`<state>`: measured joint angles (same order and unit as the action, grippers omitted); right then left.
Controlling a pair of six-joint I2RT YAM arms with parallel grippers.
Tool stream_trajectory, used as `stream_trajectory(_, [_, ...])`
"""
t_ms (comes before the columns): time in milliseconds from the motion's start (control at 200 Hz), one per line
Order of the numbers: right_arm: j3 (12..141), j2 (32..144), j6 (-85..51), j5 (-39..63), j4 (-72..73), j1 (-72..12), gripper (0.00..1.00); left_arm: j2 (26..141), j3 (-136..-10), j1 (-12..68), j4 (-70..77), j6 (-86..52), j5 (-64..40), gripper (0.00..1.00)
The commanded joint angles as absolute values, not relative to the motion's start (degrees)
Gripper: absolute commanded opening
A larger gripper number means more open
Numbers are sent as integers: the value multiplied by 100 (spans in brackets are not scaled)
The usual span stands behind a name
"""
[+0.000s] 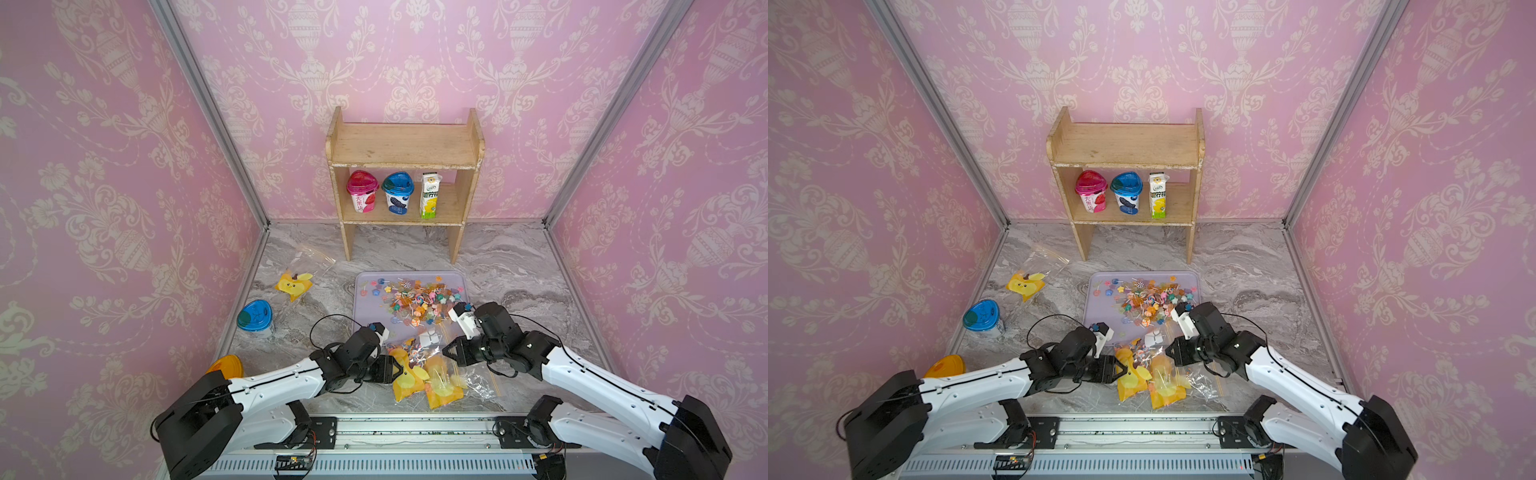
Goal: Pour candies out of the ziploc bag
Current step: Pick up the ziploc bag from the center of the board.
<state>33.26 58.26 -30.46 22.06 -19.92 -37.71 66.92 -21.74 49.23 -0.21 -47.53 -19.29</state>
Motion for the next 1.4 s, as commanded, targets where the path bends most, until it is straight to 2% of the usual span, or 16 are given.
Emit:
stream_trajectory(0, [3555,5870,-3087,2110,-1929,-3804,0,6948,-2091,4922,473,-4979,-2214,53])
stream_trajectory(280, [3626,5994,-3084,2154,-1864,-3807,0,7247,-2058,4948,1048,-5110,-2220,44])
stream_trajectory(365, [3633,6012,-3076,2160,-1846,-3804,0,7260,-2061,4948,1113,-5128,-2210,36])
stream_trajectory(540, [3685,6041,-3041,2140,-1846,-3805,0,7117,-2064,4948,1071,-5128,-2106,15])
stream_trajectory(726, [3699,6037,-3006,2182,-1812,-3799,0,6720,-2176,4940,682,-5013,-1948,1])
stream_trajectory(1116, [4146,6021,-2703,2185,-1966,-3808,0,5785,-2693,4583,-237,-4623,-1593,0])
stream_trajectory(1396, [4682,6373,-2418,2144,-2042,-3805,0,5792,-3121,4146,-536,-4201,-1687,0])
